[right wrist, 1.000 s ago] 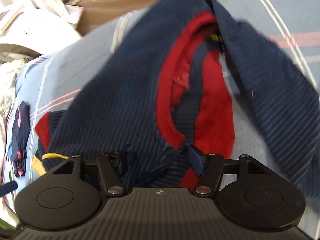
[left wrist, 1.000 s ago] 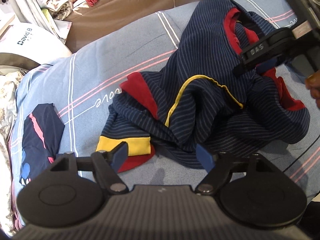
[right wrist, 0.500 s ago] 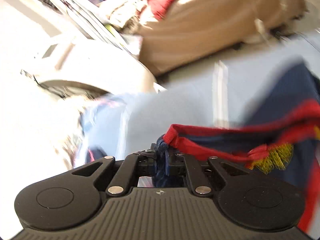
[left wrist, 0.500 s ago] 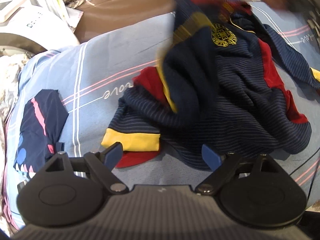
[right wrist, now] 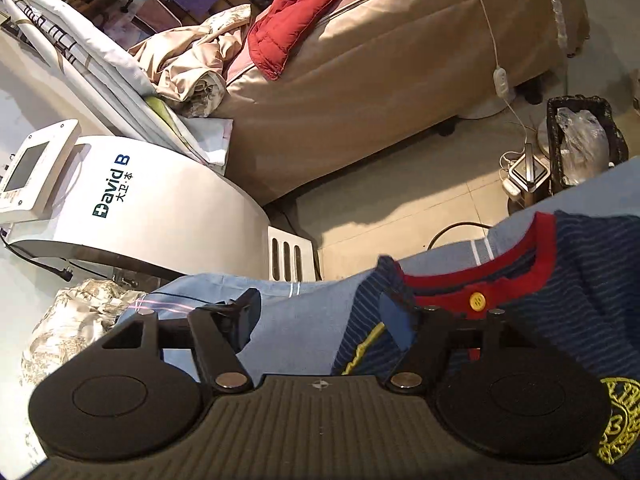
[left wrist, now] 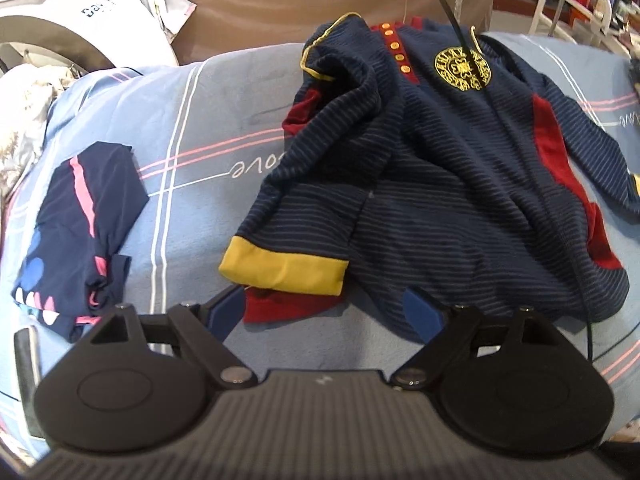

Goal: Fold small clothes

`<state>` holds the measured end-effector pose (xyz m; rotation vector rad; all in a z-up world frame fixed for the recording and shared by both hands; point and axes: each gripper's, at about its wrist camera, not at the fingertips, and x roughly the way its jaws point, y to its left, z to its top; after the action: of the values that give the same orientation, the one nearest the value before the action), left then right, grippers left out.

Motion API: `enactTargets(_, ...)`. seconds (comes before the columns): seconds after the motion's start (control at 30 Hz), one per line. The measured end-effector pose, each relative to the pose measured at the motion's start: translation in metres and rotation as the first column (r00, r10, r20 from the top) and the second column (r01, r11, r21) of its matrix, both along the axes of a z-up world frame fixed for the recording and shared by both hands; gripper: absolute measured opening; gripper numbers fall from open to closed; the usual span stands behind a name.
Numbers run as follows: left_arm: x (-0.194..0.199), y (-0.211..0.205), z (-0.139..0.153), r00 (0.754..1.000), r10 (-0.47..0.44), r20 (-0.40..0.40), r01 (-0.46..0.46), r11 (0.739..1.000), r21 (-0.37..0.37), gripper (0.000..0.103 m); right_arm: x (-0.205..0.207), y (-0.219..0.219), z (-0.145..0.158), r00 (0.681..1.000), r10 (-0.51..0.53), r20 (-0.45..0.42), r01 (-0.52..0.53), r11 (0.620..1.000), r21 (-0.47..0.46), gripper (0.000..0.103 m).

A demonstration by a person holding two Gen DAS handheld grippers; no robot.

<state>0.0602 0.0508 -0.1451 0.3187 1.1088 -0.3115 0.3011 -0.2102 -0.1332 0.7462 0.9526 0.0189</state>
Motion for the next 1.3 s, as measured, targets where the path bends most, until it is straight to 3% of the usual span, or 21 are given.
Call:
enactTargets(0.1, 0.011, 0.001, -0.016, 1.000, 0.015, 0.016, -0.016, 0.999, 0.048, 0.083, -0.027, -0.001, 0.004, 0.999, 0.042, -0.005, -0.042, 0.999, 0.015, 0.103)
enactTargets(0.23, 0.042, 0.015, -0.040, 0.998, 0.051, 0.039, -0.055, 0.990, 0.130, 0.073, -0.096, -0.001, 0.014, 0.983, 0.184, -0.002, -0.184, 0.978, -0.098, 0.103)
enactTargets(0.37, 0.075, 0.026, -0.069, 0.997, 0.057, -0.047, -0.051, 0.991, 0.124, 0.068, -0.178, -0.015, 0.018, 0.970, 0.240, -0.023, -0.239, 0.948, -0.208, 0.103)
enactTargets(0.4, 0.081, 0.026, -0.075, 0.996, 0.050, -0.079, -0.042, 0.994, 0.102, 0.053, -0.198, -0.022, 0.017, 0.975, 0.218, -0.041, -0.222, 0.951, -0.216, 0.103)
enactTargets(0.47, 0.090, 0.023, -0.083, 0.990, 0.037, -0.134, -0.031, 0.998, 0.047, 0.032, -0.231, -0.036, 0.012, 0.984, 0.152, -0.091, -0.169, 0.962, -0.216, 0.103)
enactTargets(0.53, 0.097, 0.021, -0.081, 0.985, 0.054, -0.165, -0.050, 0.998, 0.027, 0.016, -0.261, -0.044, 0.008, 0.987, 0.098, -0.124, -0.124, 0.968, -0.220, 0.103)
enactTargets(0.6, 0.109, 0.027, -0.069, 0.983, 0.082, -0.162, -0.086, 0.996, -0.016, 0.014, -0.284, -0.050, 0.006, 0.987, 0.054, -0.152, -0.086, 0.973, -0.216, 0.103)
enactTargets(0.67, 0.126, 0.046, -0.047, 0.986, 0.146, -0.082, -0.150, 0.988, -0.041, 0.014, -0.302, -0.051, 0.008, 0.986, 0.035, -0.160, -0.071, 0.971, -0.230, 0.103)
enactTargets(0.77, 0.161, 0.089, -0.016, 0.954, 0.300, 0.011, -0.298, 0.952, -0.065, 0.014, -0.319, -0.051, 0.014, 0.989, 0.020, -0.149, -0.060, 0.960, -0.272, 0.103)
enactTargets(0.83, 0.178, 0.112, -0.006, 0.938, 0.345, 0.043, -0.341, 0.936, -0.084, 0.015, -0.330, -0.051, 0.014, 0.989, 0.018, -0.148, -0.062, 0.952, -0.299, 0.103)
enactTargets(0.87, 0.182, 0.119, -0.005, 0.932, 0.357, 0.060, -0.353, 0.933, -0.066, 0.021, -0.334, -0.050, 0.012, 0.988, 0.028, -0.150, -0.074, 0.947, -0.313, 0.103)
enactTargets(0.93, 0.182, 0.120, -0.006, 0.933, 0.352, 0.078, -0.354, 0.935, 0.015, 0.049, -0.342, -0.049, 0.007, 0.984, 0.043, -0.171, -0.101, 0.933, -0.344, 0.103)
enactTargets(1.0, 0.170, 0.115, -0.006, 0.942, 0.327, 0.078, -0.331, 0.943, 0.046, 0.099, -0.351, -0.050, 0.003, 0.983, 0.047, -0.179, -0.107, 0.933, -0.344, 0.103)
enactTargets(1.13, 0.122, 0.088, -0.015, 0.974, 0.217, 0.061, -0.221, 0.973, 0.060, 0.103, -0.365, -0.047, -0.008, 0.975, 0.110, -0.195, -0.177, 0.913, -0.367, 0.103)
enactTargets(1.23, 0.077, 0.060, -0.030, 0.997, 0.071, -0.006, -0.071, 0.996, -0.055, 0.103, -0.376, -0.039, -0.013, 0.965, 0.206, -0.163, -0.255, 0.886, -0.388, 0.103)
enactTargets(1.3, 0.059, 0.036, -0.044, 0.999, -0.043, -0.017, 0.042, 0.998, -0.052, 0.099, -0.378, -0.035, -0.018, 0.953, 0.257, -0.161, -0.301, 0.864, -0.402, 0.103)
